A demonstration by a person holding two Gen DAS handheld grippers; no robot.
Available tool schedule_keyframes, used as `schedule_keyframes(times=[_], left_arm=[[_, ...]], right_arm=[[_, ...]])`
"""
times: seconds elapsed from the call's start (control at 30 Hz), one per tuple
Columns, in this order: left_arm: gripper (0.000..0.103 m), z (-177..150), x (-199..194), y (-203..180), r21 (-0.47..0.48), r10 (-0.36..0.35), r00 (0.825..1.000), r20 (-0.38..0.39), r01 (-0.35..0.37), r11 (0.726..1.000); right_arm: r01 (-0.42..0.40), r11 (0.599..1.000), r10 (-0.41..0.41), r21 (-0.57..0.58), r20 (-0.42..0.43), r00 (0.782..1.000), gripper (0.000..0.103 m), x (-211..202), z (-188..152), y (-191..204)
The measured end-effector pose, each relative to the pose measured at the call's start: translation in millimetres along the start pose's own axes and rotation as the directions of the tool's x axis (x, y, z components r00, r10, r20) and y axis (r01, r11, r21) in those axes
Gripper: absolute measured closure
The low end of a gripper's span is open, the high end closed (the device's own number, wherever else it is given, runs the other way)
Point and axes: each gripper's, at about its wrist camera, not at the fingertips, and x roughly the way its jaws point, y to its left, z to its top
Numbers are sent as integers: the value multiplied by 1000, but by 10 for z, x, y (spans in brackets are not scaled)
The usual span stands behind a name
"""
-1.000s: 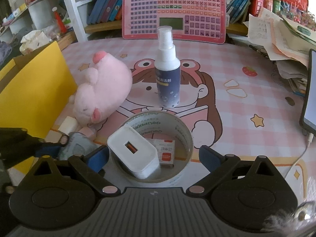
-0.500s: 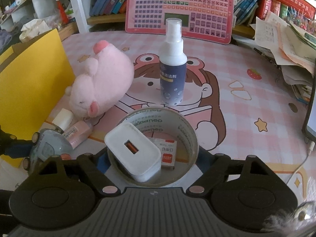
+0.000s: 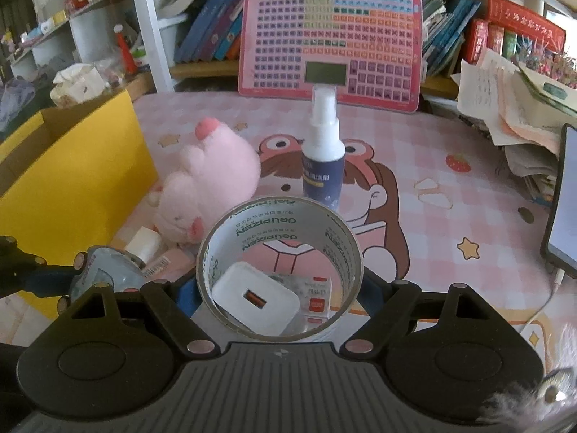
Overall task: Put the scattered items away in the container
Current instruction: 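Lift the tape roll with the right tool while the left tool holds the truck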
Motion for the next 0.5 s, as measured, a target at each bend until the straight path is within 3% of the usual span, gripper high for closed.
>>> schedule_keyframes(times=[0.5], left_arm=[[59,-76,-364,70,3,-48,994,101,48,999]], right_arm=[[40,999,-41,4,86,995,20,-480,-38,183]])
